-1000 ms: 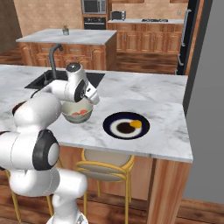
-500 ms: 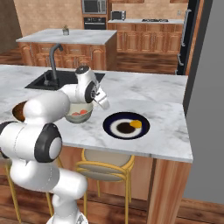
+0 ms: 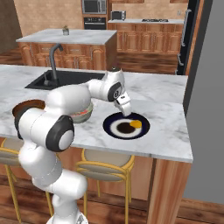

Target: Take the fruits from the plate on the dining counter and place two fruits in each bowl.

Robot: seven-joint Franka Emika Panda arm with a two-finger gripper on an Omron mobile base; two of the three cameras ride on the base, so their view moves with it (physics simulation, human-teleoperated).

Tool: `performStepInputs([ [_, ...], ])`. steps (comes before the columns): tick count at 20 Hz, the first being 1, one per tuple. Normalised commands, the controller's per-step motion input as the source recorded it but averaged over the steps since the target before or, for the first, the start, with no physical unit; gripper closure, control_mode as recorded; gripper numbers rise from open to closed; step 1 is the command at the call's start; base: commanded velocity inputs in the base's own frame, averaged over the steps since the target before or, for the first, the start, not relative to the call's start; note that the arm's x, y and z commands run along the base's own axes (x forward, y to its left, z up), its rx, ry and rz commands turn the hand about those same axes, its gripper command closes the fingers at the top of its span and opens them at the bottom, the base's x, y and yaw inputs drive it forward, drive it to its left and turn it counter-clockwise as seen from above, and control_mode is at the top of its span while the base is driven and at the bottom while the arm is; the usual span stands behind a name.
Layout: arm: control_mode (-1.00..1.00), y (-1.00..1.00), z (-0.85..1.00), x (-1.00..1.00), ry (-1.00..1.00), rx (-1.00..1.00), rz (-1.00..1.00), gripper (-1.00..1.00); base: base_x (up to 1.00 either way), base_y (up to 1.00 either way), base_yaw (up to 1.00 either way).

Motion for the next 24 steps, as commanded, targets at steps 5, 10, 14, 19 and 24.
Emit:
performStepInputs([
  [5, -1.00, -0.41, -0.56, 0.24, 0.00, 0.04, 0.00, -1.00, 0.00, 0.00, 0.00],
  [10, -1.00, -0.05, -0.25, 0.37, 0.00, 0.00, 0.00, -1.00, 0.00, 0.00, 0.00],
  [14, -1.00, 0.00, -0.23, 0.46, 0.02, 0.00, 0.00, -1.00, 0.00, 0.00, 0.00],
  [19, -1.00, -0.05, -0.31, 0.28, 0.06, 0.03, 0.00, -1.00, 0.00, 0.00, 0.00],
  [24, -1.00, -0.17, -0.30, 0.01, 0.13, 0.05, -0.05, -1.00, 0.00, 0.00, 0.00],
])
